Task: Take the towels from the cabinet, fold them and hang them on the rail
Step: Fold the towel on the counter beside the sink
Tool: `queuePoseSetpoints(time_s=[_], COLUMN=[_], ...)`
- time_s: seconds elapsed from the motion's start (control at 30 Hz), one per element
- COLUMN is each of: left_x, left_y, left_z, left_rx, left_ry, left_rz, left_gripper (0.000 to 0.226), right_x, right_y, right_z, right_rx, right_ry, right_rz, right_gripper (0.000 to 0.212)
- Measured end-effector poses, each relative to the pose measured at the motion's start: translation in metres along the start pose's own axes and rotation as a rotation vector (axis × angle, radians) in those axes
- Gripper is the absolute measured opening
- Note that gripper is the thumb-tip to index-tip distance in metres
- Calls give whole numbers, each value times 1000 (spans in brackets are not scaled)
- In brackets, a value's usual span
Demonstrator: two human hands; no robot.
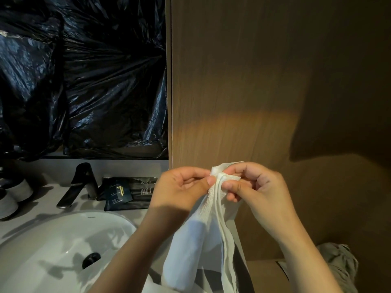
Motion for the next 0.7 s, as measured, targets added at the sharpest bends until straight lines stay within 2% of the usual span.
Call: queuePoseSetpoints(time_s=[0.3, 0.5, 0.7], left_x=[0, 0, -2], left_y=[4, 4, 6], left_z=[0, 0, -2], left_rx=[-49, -55, -53], left_ry=[-59, -39, -36], left_rz=[123, 175, 141], left_gripper=[10, 10, 17], right_x=[-2, -2, -1], right_y=[4, 5, 3], right_z=[4, 5, 8], right_rx=[19, 25, 31], right_ry=[61, 68, 94], right_rz=[25, 20, -4], right_gripper=[15, 13, 12])
Point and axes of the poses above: each hand's wrist, its own z-axis towards the middle knuckle, its own x-axis out of the back of the hand, y = z × x, the point moved 2 cm from there along z, towards the middle knuckle, and after that the axes turned 9 degrees about -y, right-handed, at the moved point
